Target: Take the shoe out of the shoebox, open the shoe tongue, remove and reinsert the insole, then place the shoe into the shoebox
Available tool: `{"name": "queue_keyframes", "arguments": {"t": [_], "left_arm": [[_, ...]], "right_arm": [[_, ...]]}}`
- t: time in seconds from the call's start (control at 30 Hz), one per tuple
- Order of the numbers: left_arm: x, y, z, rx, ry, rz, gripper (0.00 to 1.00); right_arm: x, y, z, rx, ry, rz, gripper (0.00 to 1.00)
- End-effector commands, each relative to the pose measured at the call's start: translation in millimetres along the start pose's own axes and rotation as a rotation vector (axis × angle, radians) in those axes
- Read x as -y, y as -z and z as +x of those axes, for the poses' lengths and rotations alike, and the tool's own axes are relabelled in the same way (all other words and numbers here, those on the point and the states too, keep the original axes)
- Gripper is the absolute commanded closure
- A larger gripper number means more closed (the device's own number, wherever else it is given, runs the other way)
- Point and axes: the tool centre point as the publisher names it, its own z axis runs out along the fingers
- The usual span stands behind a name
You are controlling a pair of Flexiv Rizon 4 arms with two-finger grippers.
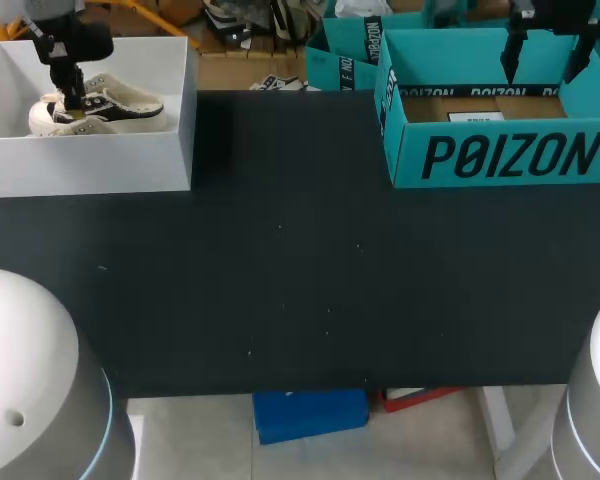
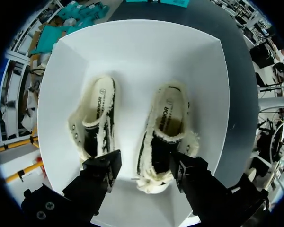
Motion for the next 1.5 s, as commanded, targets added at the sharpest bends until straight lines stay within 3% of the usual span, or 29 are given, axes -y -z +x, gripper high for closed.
{"name": "queue_keyframes", "arguments": {"t": [0.03,0.43,1.03,1.1,1.17,1.2,1.23,1.5], "left_arm": [[4.3,-15.0,0.0,-0.006,-0.01,-0.014,0.4],[2.0,-47.1,-0.4,-0.024,-0.044,-0.031,0.52],[-2.7,-98.7,-1.3,-0.061,-0.071,-0.072,0.53],[-3.7,-103.1,-1.4,-0.058,-0.066,-0.083,0.6],[-3.8,-103.7,-1.3,-0.068,-0.063,-0.071,0.74],[-4.0,-103.6,-1.4,-0.067,-0.063,-0.071,0.92],[-4.7,-102.8,-1.5,-0.066,-0.063,-0.071,1.0],[-4.6,-93.5,-2.6,-0.057,-0.071,-0.059,1.0]], "right_arm": [[-0.1,0.3,0.1,0.0,0.0,0.0,0.0],[-0.1,0.3,0.1,0.0,0.0,0.0,0.0],[-0.1,0.3,0.1,0.0,0.0,0.0,0.0],[-0.1,0.3,0.1,0.0,0.0,0.0,0.0],[-0.1,0.3,0.1,0.0,0.0,0.0,0.0],[-0.1,0.3,0.1,0.0,0.0,0.0,0.0],[-0.1,0.3,0.1,0.0,0.0,0.0,0.0],[-0.1,0.3,0.1,0.0,0.0,0.0,0.0]]}}
